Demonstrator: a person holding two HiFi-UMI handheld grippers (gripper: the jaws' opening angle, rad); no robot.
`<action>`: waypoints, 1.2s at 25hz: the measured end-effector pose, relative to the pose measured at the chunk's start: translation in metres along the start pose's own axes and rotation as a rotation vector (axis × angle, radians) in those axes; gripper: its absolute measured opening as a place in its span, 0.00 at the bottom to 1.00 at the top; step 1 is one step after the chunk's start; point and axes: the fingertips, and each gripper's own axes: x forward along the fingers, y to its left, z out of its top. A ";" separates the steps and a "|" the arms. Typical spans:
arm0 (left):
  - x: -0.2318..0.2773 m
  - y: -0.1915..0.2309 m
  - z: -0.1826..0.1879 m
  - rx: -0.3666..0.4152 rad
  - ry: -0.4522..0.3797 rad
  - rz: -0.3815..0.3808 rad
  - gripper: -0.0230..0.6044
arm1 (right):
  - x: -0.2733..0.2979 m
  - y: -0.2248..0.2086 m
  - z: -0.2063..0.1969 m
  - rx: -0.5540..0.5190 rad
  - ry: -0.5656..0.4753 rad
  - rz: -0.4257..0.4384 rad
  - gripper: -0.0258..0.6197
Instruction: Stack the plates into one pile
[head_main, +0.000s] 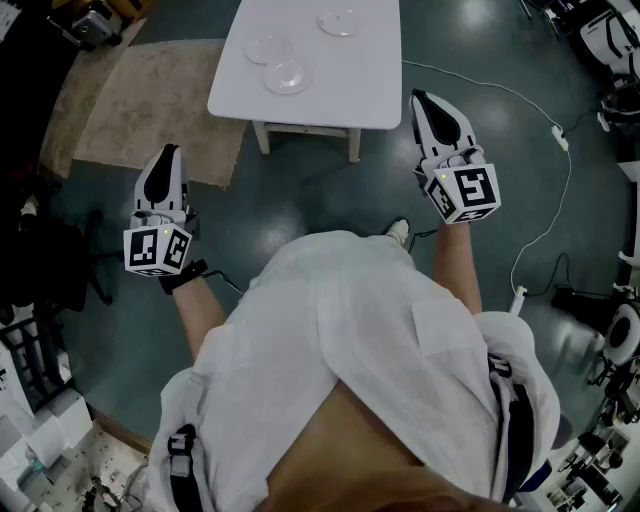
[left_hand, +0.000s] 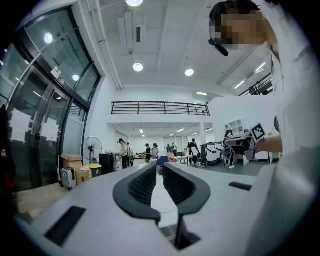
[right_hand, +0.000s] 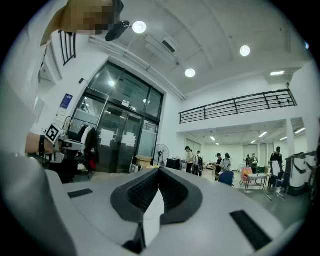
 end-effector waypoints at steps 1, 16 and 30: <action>-0.001 -0.001 0.000 0.001 0.000 0.000 0.11 | -0.001 0.001 0.000 0.000 -0.001 0.000 0.08; -0.007 -0.003 -0.002 0.003 0.003 -0.002 0.11 | -0.005 0.001 -0.002 0.047 -0.023 -0.009 0.08; -0.012 0.009 -0.014 -0.021 0.010 -0.018 0.11 | 0.016 0.025 -0.020 -0.054 0.042 -0.001 0.08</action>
